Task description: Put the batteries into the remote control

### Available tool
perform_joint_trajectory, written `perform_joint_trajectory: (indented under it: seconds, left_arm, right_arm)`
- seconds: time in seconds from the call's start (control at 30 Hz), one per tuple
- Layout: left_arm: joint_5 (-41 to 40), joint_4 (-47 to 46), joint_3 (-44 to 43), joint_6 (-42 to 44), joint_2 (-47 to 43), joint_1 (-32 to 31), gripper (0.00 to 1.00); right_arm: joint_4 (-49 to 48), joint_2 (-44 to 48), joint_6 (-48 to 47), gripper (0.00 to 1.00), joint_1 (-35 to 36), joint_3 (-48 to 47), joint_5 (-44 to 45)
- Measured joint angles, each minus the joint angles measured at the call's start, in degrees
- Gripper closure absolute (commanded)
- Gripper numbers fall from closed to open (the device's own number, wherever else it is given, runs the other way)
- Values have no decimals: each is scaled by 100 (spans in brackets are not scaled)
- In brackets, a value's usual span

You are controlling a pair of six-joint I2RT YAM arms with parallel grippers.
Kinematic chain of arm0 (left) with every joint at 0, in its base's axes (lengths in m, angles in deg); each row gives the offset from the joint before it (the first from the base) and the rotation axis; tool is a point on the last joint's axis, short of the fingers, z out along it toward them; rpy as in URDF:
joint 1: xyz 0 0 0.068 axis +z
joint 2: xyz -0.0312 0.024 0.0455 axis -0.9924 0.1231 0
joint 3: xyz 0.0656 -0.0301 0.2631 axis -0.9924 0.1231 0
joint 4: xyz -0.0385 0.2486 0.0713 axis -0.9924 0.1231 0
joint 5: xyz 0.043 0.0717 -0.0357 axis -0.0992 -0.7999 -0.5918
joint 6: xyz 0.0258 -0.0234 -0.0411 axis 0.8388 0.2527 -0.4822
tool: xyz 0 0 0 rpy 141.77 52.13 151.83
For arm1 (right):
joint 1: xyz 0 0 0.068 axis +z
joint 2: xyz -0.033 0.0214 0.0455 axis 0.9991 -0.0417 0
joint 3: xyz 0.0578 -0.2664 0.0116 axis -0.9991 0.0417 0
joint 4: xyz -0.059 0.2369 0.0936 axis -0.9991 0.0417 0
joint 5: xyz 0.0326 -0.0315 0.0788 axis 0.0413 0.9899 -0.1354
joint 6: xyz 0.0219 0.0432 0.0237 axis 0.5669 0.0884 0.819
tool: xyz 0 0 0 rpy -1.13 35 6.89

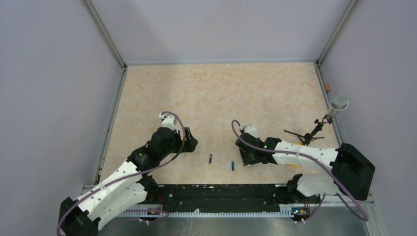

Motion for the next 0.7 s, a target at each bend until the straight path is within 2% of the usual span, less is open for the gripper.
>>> perform_joint_trajectory:
  seconds: [0.4, 0.6, 0.7]
  left_arm:
    - [376, -92, 0, -103, -251, 0, 1]
    - [1014, -439, 15, -188, -619, 0, 1]
    - [1370, -702, 44, -271, -739, 20, 1]
  right_arm:
    - [15, 702, -219, 100, 0, -330, -262]
    - [-299, 1080, -413, 100, -2, -363, -883]
    - [-542, 1244, -503, 100, -94, -387, -1462]
